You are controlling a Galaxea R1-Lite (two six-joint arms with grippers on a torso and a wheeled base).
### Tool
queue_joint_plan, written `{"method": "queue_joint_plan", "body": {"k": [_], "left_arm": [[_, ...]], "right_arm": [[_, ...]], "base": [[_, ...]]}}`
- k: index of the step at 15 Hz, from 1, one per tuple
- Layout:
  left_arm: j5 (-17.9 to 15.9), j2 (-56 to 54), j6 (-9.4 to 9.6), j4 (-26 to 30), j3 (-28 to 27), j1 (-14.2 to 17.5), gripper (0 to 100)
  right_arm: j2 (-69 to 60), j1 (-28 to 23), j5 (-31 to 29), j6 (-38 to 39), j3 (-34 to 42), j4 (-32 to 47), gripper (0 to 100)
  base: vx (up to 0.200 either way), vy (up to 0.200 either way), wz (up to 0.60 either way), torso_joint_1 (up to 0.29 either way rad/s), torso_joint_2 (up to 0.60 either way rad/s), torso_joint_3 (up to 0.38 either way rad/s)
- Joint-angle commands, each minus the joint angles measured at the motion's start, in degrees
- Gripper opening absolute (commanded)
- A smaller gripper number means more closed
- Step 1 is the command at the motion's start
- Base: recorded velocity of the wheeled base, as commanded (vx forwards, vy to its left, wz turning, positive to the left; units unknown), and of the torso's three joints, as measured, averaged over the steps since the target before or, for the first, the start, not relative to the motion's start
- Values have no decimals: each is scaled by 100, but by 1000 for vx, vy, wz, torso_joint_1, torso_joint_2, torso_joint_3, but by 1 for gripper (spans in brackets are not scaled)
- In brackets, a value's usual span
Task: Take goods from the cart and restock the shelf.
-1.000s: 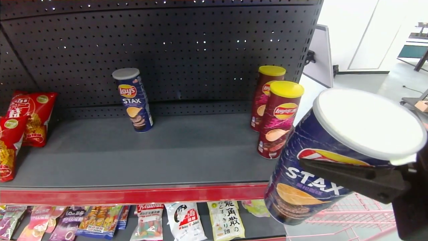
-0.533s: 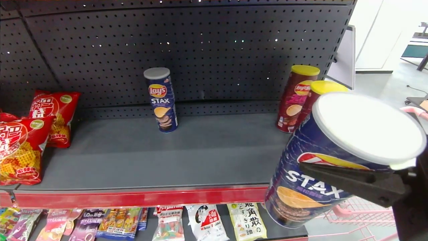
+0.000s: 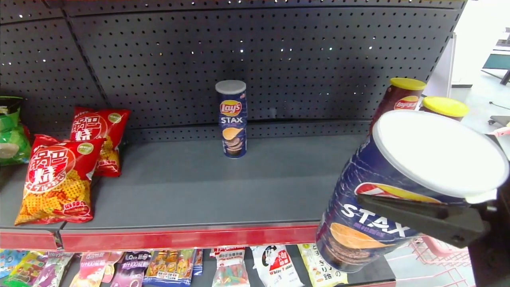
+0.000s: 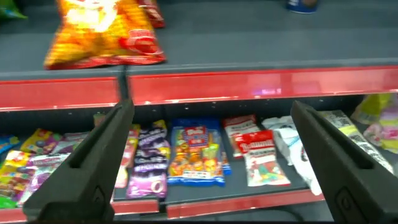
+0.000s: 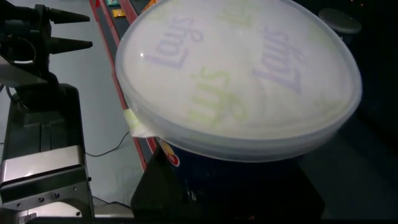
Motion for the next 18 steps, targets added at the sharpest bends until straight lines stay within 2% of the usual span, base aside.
{"method": "queue_joint_plan", "body": {"k": [1,4,18], "left_arm": [[-2,8,-2,0,1,5,100],[-2,8,7,0,1,5,100],[-2,-1,16,0,1,5,100]], "right_arm": [[9,2,3,-3,15,1,0],[0,2,3,-3,68,1,0],[-237,-6,3,6,358,1,0]], "base": [[0,200,0,2,7,2],[0,200,0,2,2,1],[0,0,0,0,0,0]]}}
